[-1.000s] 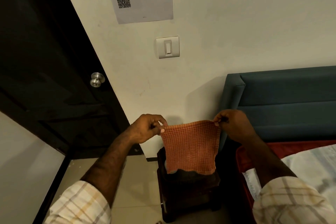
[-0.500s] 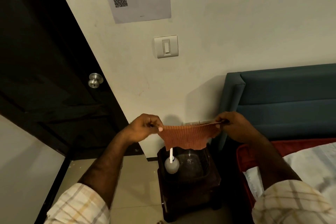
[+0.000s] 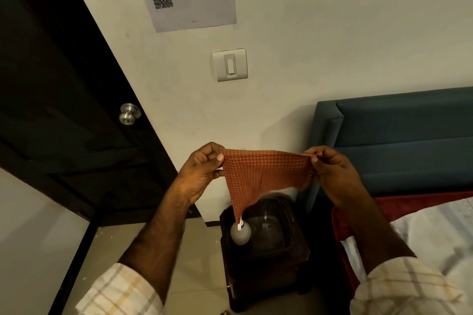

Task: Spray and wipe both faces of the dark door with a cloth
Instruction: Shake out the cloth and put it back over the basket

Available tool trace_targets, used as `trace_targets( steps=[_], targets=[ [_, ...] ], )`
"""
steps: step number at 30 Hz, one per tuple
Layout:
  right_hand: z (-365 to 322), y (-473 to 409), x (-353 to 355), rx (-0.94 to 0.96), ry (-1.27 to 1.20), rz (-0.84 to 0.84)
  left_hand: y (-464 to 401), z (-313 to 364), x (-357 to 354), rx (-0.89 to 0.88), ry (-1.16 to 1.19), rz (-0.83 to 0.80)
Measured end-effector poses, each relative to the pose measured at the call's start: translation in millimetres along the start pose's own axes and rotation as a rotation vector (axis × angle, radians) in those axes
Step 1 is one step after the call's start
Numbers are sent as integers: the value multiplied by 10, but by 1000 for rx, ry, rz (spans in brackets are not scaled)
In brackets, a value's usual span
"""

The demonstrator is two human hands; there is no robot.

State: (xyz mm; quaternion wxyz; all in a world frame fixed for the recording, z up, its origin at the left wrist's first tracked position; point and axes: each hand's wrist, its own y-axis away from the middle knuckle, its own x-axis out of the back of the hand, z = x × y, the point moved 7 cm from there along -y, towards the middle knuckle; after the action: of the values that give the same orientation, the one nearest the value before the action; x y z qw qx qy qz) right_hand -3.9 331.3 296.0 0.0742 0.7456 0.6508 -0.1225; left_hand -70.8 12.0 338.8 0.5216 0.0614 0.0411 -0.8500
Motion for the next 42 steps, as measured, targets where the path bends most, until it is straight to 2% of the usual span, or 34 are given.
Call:
trace_targets(
  steps=[4,6,8,10,15,19,25,30,33,36,38,42],
  targets=[
    [-396,236,-233,34,-147,-384,172,381,-122,-122,68,-225],
    [-554,172,-353,133,-51,-433,123,524,-273,-189,-62,-328],
    [-633,26,-503,249,145,-360,-41,552,-437,-256,-245,-334],
    [-618,-76,-698,276,248,-295,-205,490,-589,-277,-332,-271],
    [-434,-169,-845,216,292,-19,-381,289,-682,-275,-253,-34],
    [-271,-162,-798,169,287,96,-418,169,-666,-265,-198,67],
    [-207,-204,-762,107,268,83,-465,90,-715,-240,-269,31],
    [-105,-278,-674,-12,285,160,-494,104,-765,-306,-509,-13],
    [32,-257,-617,-138,305,166,-537,79,-732,-343,-615,53],
    [166,-159,-651,-181,222,73,-586,-18,-643,-283,-646,138],
    [182,-105,-633,-146,343,17,-583,-44,-600,-256,-674,176],
    [51,-227,-534,8,770,-14,-583,-110,-496,-230,-802,187]
  ],
)
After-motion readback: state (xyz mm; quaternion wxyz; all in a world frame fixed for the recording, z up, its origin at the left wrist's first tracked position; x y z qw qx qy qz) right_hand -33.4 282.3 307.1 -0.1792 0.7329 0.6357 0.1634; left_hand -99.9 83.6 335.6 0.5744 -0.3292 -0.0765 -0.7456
